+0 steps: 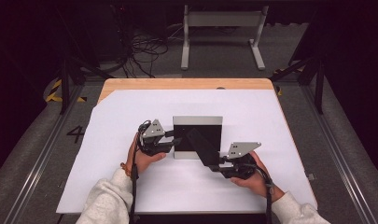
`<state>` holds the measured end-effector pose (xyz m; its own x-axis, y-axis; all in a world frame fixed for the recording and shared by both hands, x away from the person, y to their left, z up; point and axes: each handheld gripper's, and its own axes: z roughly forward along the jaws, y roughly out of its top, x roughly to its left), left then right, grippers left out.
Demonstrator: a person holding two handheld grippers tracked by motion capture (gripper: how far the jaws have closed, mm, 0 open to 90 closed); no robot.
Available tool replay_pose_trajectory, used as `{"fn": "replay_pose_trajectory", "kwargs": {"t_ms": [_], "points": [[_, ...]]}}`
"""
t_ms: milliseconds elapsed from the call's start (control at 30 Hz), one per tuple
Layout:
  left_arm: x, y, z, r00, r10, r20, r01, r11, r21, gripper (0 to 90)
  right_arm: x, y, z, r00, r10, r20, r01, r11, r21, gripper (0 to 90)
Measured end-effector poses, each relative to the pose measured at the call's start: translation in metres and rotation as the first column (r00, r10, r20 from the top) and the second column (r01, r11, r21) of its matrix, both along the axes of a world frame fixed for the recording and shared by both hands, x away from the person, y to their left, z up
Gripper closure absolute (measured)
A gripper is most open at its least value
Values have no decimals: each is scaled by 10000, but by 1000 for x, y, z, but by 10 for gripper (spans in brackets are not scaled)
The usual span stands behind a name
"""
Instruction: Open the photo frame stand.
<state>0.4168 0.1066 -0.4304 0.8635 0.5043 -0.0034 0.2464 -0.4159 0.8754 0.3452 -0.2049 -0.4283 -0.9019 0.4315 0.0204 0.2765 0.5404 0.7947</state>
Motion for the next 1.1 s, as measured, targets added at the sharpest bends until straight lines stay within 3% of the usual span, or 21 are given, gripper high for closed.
{"fn": "replay_pose_trajectory", "kwargs": {"t_ms": [400,867,1100], "points": [[1,4,3,9993,-364,81,369,9969,-696,626,5,1,-8,9994,-328,-107,323,9982,-497,722],[-6,5,8,9968,-651,462,677,9961,-560,636,18,0,-20,9943,-1047,-212,1020,9891,-1059,735],[-14,0,13,9919,-1000,780,1039,9935,-467,684,17,4,-19,9955,-948,-70,936,9904,-1016,723]]}}
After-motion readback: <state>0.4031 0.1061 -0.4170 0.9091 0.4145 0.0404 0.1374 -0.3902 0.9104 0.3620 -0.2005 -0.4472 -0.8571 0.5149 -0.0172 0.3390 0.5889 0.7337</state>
